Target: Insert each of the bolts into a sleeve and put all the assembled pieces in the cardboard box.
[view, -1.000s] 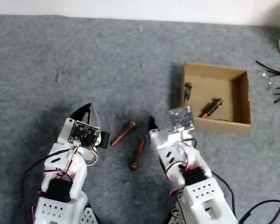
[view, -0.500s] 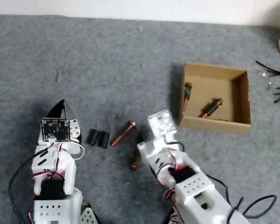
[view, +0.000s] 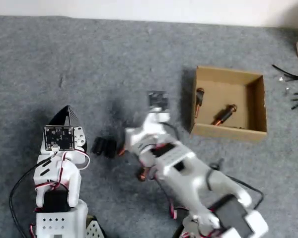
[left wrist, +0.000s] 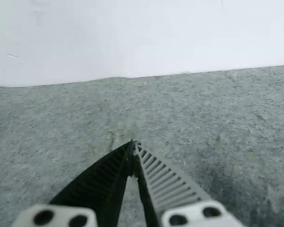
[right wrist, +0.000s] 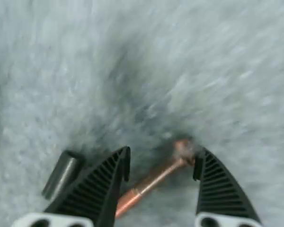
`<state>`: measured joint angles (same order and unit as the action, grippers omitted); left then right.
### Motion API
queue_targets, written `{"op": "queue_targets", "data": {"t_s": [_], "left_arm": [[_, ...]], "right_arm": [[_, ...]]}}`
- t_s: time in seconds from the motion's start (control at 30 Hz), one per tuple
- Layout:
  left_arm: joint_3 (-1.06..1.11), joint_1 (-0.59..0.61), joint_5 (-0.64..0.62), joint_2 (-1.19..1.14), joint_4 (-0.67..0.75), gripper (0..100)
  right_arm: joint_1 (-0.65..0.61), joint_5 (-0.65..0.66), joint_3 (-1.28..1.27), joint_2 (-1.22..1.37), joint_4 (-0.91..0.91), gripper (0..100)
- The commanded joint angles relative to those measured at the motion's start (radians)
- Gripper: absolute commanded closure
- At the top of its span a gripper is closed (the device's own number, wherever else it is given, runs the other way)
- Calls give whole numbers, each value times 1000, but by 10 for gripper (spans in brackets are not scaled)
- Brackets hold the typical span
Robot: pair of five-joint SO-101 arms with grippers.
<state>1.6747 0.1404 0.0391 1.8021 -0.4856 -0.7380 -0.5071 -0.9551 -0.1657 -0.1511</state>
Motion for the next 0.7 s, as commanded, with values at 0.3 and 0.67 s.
{"op": "queue_targets", "data": {"t_s": [0.3,0.67], "left_arm": [[22,12,-5,8,23,993],[22,27,-5,5,49,993]], "right_arm": [[-99,-25,70,105,8,808],[-111,-23,77,-114,-223,808]]}}
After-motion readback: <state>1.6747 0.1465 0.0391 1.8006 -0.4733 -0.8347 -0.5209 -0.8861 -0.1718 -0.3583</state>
